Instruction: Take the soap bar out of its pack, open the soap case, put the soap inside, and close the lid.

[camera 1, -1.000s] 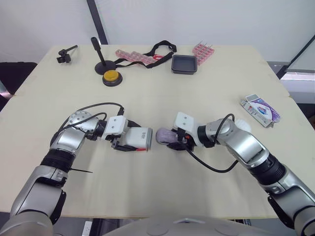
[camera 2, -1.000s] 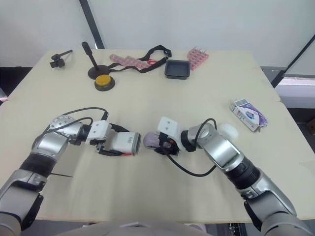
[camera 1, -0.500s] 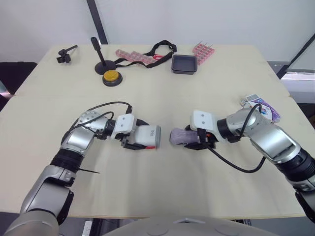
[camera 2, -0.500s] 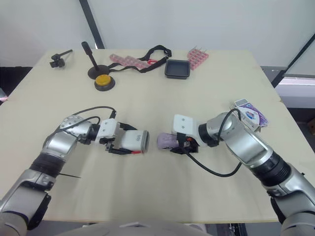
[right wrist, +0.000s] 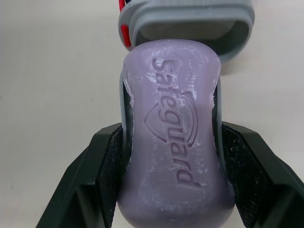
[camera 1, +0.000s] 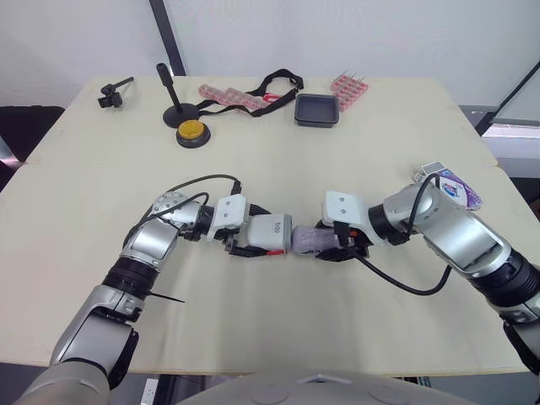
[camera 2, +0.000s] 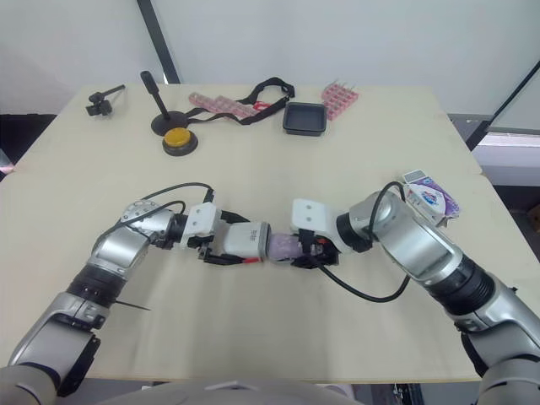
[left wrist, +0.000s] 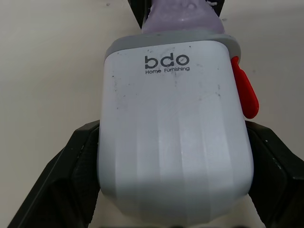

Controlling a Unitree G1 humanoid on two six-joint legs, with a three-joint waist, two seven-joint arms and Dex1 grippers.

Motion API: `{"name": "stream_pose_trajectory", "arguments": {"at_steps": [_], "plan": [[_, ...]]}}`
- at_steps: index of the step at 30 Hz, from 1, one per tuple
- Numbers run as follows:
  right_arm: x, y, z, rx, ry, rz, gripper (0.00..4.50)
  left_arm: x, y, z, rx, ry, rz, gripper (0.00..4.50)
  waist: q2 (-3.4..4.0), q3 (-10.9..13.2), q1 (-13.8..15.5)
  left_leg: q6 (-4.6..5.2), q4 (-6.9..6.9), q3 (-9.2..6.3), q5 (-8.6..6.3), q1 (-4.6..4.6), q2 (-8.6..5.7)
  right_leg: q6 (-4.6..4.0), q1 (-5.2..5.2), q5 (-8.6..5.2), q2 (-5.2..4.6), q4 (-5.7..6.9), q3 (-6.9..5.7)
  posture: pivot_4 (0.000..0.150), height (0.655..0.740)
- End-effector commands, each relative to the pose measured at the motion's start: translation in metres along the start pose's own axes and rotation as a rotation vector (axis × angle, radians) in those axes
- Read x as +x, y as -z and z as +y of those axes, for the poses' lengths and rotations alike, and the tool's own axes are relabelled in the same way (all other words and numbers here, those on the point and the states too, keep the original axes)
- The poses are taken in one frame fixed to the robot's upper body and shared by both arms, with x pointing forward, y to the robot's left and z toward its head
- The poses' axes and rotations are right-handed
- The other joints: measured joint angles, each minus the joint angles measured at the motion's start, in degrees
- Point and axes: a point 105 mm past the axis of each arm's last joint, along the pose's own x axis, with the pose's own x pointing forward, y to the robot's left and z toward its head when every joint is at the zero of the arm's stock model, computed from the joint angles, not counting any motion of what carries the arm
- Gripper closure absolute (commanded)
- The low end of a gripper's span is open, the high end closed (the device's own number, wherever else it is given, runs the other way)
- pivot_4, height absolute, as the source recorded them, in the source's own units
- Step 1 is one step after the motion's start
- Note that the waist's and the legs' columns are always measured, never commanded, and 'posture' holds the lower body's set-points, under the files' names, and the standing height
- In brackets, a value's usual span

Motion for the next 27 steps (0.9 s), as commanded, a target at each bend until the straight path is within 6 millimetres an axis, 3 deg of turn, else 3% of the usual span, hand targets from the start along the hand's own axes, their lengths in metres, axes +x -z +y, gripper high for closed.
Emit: {"name": "stream_pose_trajectory", "arguments": {"at_steps": [1, 25, 27], "plan": [[-0.002, -0.008, -0.003, -0.037, 0.016, -0.003, 1.94, -0.002, -0.009, 0.002, 0.029, -0.013, -0.021, 1.02, 0.00, 0.0, 0.0, 0.00, 0.00, 0.00, 0.00, 0.00, 0.00, 0.00, 0.00, 0.00, 0.00, 0.00, 0.00, 0.150, 0.7291], [0.011, -0.028, -0.008, -0.061, -0.015, 0.009, 1.94, 0.015, -0.017, -0.006, 0.040, -0.002, -0.062, 1.02, 0.00, 0.0, 0.0, 0.01, 0.02, 0.00, 0.01, 0.01, 0.00, 0.00, -0.01, 0.00, 0.02, 0.07, 0.00, 0.150, 0.7291], [0.010, -0.029, -0.008, -0.048, -0.012, 0.002, 0.88, 0.015, -0.015, -0.007, 0.039, 0.000, -0.059, 1.02, 0.00, 0.0, 0.2, 0.01, 0.02, 0.00, 0.01, 0.00, 0.00, 0.00, -0.01, 0.00, 0.02, 0.07, 0.00, 0.150, 0.7291]]}}
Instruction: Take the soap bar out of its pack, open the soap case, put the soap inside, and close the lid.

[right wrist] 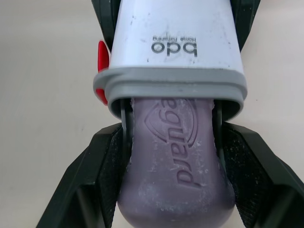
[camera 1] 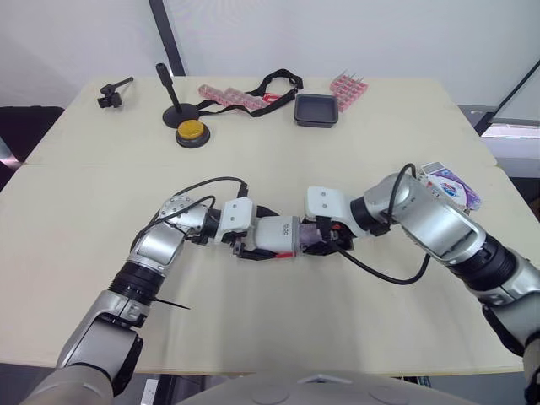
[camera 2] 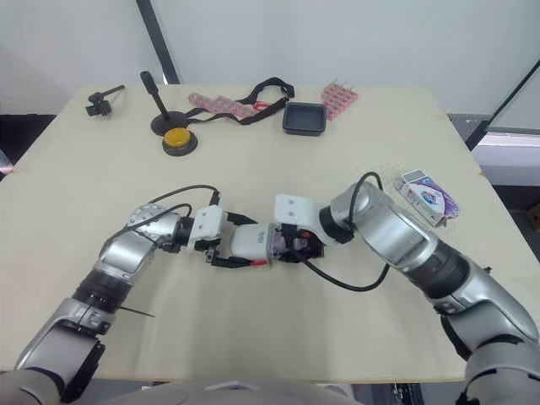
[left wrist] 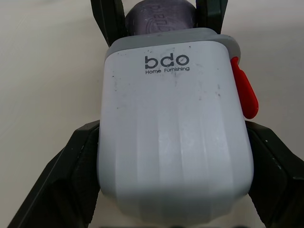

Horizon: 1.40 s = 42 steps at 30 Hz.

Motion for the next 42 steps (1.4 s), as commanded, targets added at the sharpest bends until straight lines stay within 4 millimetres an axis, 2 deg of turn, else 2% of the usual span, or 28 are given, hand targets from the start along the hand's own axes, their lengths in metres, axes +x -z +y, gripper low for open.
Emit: {"name": "stream_pose_trajectory", "arguments": {"at_steps": [1, 3, 12, 19, 22, 23, 25, 33, 42], "plan": [[-0.006, -0.011, -0.003, -0.018, 0.023, -0.026, 0.61, 0.003, -0.008, -0.002, 0.040, 0.012, -0.020, 1.02, 0.00, 0.0, 0.0, 0.00, 0.00, 0.00, 0.00, 0.00, 0.00, 0.00, 0.00, 0.00, 0.00, 0.00, 0.00, 0.150, 0.7291], [-0.007, -0.010, -0.003, -0.023, 0.028, -0.026, 0.03, 0.003, -0.008, -0.003, 0.039, 0.013, -0.017, 1.02, 0.00, 0.0, 0.0, 0.00, 0.00, 0.00, 0.00, 0.00, 0.00, 0.00, 0.00, 0.00, 0.00, 0.00, 0.00, 0.150, 0.7291], [-0.018, -0.006, -0.003, -0.018, 0.067, -0.033, 0.03, 0.003, -0.006, -0.001, 0.041, 0.020, -0.008, 1.02, 0.00, 0.0, 0.1, 0.00, 0.00, 0.00, 0.00, 0.01, 0.00, 0.00, 0.00, 0.00, 0.00, 0.00, 0.01, 0.150, 0.7291], [-0.045, 0.003, 0.001, 0.079, 0.112, -0.095, 0.03, 0.003, -0.005, 0.000, 0.043, 0.025, -0.004, 1.02, 0.00, 0.0, 0.6, 0.00, 0.01, 0.00, 0.00, -0.01, -0.01, 0.00, 0.00, 0.00, -0.01, -0.02, 0.02, 0.150, 0.7291], [-0.050, 0.015, 0.004, 0.081, 0.128, -0.079, 0.98, 0.003, -0.005, 0.000, 0.045, 0.025, -0.004, 1.02, 0.00, 0.0, 0.7, 0.00, 0.01, 0.01, 0.00, 0.00, 0.00, 0.00, 0.00, 0.00, -0.01, -0.03, 0.03, 0.150, 0.7291], [-0.050, 0.019, 0.004, 0.076, 0.136, -0.072, 1.16, 0.002, -0.005, 0.000, 0.046, 0.025, -0.004, 1.02, 0.00, 0.0, 0.7, 0.00, 0.01, 0.01, 0.00, 0.01, -0.01, 0.00, 0.00, 0.00, -0.01, -0.03, 0.03, 0.150, 0.7291], [-0.048, 0.024, 0.005, 0.064, 0.148, -0.065, 1.86, 0.002, -0.005, 0.000, 0.047, 0.025, -0.004, 1.02, 0.00, 0.0, 0.7, 0.00, 0.00, 0.01, 0.00, 0.01, 0.00, 0.00, 0.00, 0.00, -0.02, -0.03, 0.03, 0.150, 0.7291], [-0.028, 0.026, 0.009, 0.012, 0.152, -0.079, 4.49, 0.002, -0.006, -0.001, 0.049, 0.026, -0.007, 1.02, 0.00, 0.0, 0.4, 0.01, 0.01, 0.01, 0.00, 0.02, 0.01, -0.01, -0.01, -0.01, -0.03, -0.02, 0.04, 0.150, 0.7291], [-0.017, 0.013, 0.009, -0.042, 0.120, -0.096, 4.49, 0.000, -0.007, 0.001, 0.054, 0.022, -0.001, 1.02, 0.00, 0.0, 0.2, 0.01, 0.01, 0.01, 0.00, 0.02, 0.00, -0.01, -0.01, -0.01, -0.02, -0.01, 0.04, 0.150, 0.7291]]}}
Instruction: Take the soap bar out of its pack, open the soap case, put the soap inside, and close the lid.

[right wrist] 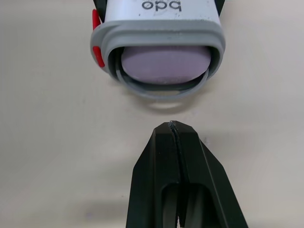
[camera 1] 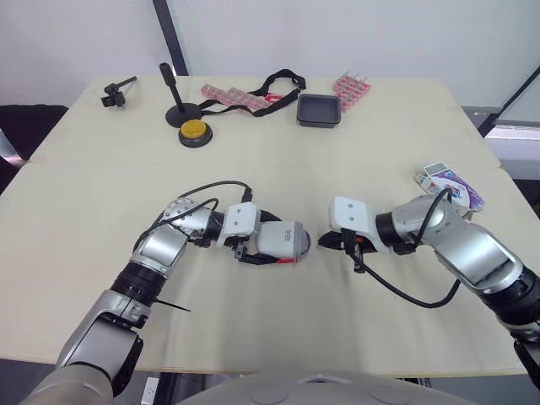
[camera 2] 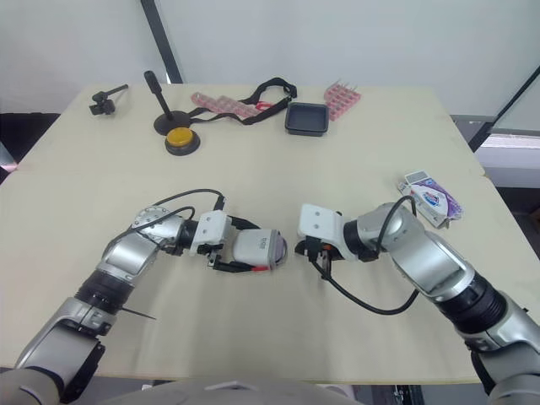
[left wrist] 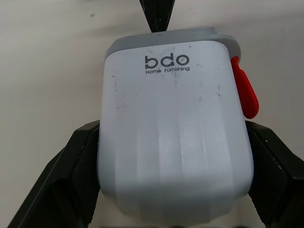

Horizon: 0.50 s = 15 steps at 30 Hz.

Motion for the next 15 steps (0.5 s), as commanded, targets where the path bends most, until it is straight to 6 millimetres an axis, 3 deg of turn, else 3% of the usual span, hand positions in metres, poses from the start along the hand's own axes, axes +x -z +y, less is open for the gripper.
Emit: {"name": "stream_pose_trajectory", "arguments": {"at_steps": [1, 15], "plan": [[0.0020, -0.0124, -0.0011, -0.048, -0.001, -0.029, 4.49, -0.0047, -0.0101, 0.0064, 0.044, -0.019, -0.020, 1.02, 0.00, 0.0, -0.1, 0.00, 0.00, 0.00, 0.00, 0.00, 0.00, 0.00, 0.00, 0.00, 0.00, 0.00, 0.00, 0.150, 0.7291], [0.0067, -0.0112, -0.0079, -0.051, 0.013, -0.020, 4.49, -0.0018, -0.0103, 0.0046, 0.047, -0.029, -0.026, 1.02, 0.00, 0.0, -0.2, 0.00, 0.01, 0.00, 0.00, -0.01, 0.00, 0.01, 0.00, 0.00, 0.01, 0.01, -0.01, 0.150, 0.7291]]}}
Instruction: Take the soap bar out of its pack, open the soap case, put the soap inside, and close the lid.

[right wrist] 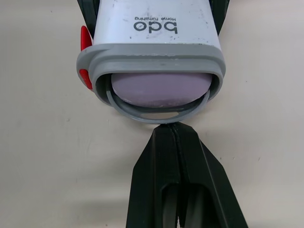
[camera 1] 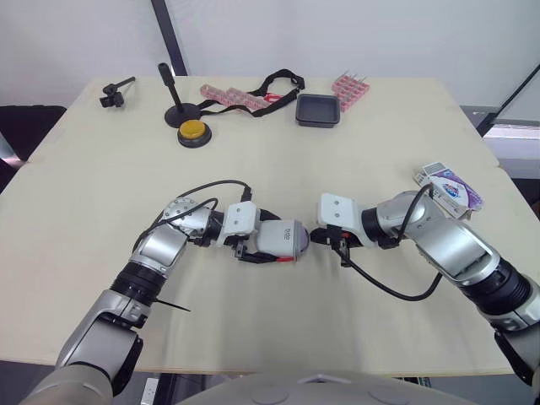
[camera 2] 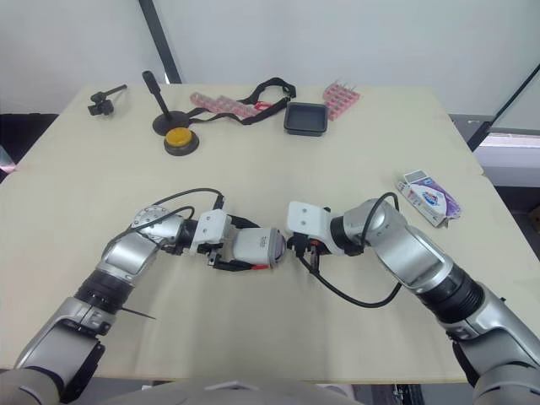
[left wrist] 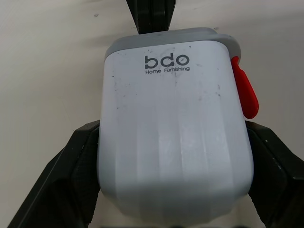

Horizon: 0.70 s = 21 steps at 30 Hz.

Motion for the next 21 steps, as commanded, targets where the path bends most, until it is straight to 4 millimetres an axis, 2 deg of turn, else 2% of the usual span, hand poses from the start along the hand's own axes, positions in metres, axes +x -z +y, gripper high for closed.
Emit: {"name": "stream_pose_trajectory", "arguments": {"at_steps": [1, 5, 9, 10, 11, 13, 14, 16, 19, 21], "plan": [[-0.009, -0.004, -0.003, -0.031, 0.023, -0.017, 4.49, -0.003, -0.009, 0.003, 0.052, -0.017, -0.022, 1.02, 0.00, 0.0, 0.0, 0.00, 0.00, 0.00, 0.00, 0.00, 0.00, 0.00, 0.00, 0.00, 0.00, 0.00, 0.00, 0.150, 0.7291], [-0.036, 0.021, -0.015, 0.087, 0.112, 0.035, 4.49, -0.008, -0.005, 0.005, 0.056, -0.030, -0.005, 1.02, 0.00, 0.0, 0.6, 0.01, 0.00, -0.01, 0.00, -0.04, -0.02, 0.00, 0.00, 0.00, -0.02, -0.04, -0.01, 0.150, 0.7291], [-0.059, 0.026, -0.019, 0.236, 0.161, -0.032, 4.49, -0.008, -0.008, 0.004, 0.062, -0.036, -0.023, 1.02, 0.00, 0.0, 0.5, 0.01, 0.01, 0.00, -0.01, -0.03, -0.02, 0.00, 0.00, 0.00, -0.02, -0.03, 0.01, 0.150, 0.7291], [-0.062, 0.026, -0.017, 0.264, 0.157, -0.054, 3.98, -0.007, -0.008, 0.003, 0.066, -0.035, -0.026, 1.02, 0.00, 0.0, 0.5, 0.01, 0.01, 0.00, -0.01, -0.02, -0.01, 0.00, 0.00, 0.00, -0.02, -0.02, 0.01, 0.150, 0.7291], [-0.065, 0.025, -0.014, 0.304, 0.153, -0.084, 3.76, -0.007, -0.008, 0.002, 0.075, -0.034, -0.028, 1.02, 0.00, 0.0, 0.5, 0.01, 0.00, -0.01, -0.01, -0.02, 0.00, -0.01, 0.00, 0.00, -0.02, -0.03, 0.00, 0.150, 0.7291], [-0.068, 0.024, -0.004, 0.437, 0.115, -0.151, 2.97, -0.005, -0.010, 0.001, 0.094, -0.037, -0.041, 1.02, 0.00, 0.0, 0.6, 0.02, -0.02, -0.01, -0.01, -0.03, 0.01, -0.01, 0.00, 0.00, 0.00, -0.07, -0.01, 0.150, 0.7291], [-0.069, 0.022, 0.002, 0.531, 0.088, -0.190, 2.81, -0.004, -0.013, 0.001, 0.107, -0.045, -0.052, 1.02, 0.00, 0.0, 0.6, 0.03, -0.01, 0.00, -0.02, -0.03, 0.01, -0.01, 0.00, 0.00, -0.01, -0.06, 0.02, 0.150, 0.7291], [-0.070, 0.021, 0.011, 0.720, 0.030, -0.257, 2.07, -0.003, -0.018, 0.003, 0.136, -0.060, -0.073, 1.02, 0.00, 0.0, 0.6, 0.04, 0.02, 0.00, -0.02, -0.03, 0.01, -0.02, -0.01, -0.01, -0.01, -0.05, 0.01, 0.150, 0.7291], [-0.071, 0.017, 0.015, 0.811, 0.008, -0.284, 1.02, -0.003, -0.019, 0.003, 0.149, -0.066, -0.081, 1.02, 0.02, 0.0, 1.0, 0.05, 0.08, 0.00, 0.00, -0.02, 0.00, -0.24, -0.01, -0.14, -0.02, 0.04, 0.01, 0.150, 0.7291], [-0.067, 0.019, 0.028, 0.953, -0.097, -0.343, 0.33, -0.001, -0.033, 0.006, 0.212, -0.102, -0.138, 1.02, 0.02, 0.0, 1.3, 0.05, 0.10, 0.00, 0.01, 0.01, 0.00, -0.25, -0.01, -0.13, -0.02, 0.05, 0.01, 0.150, 0.7291]]}}
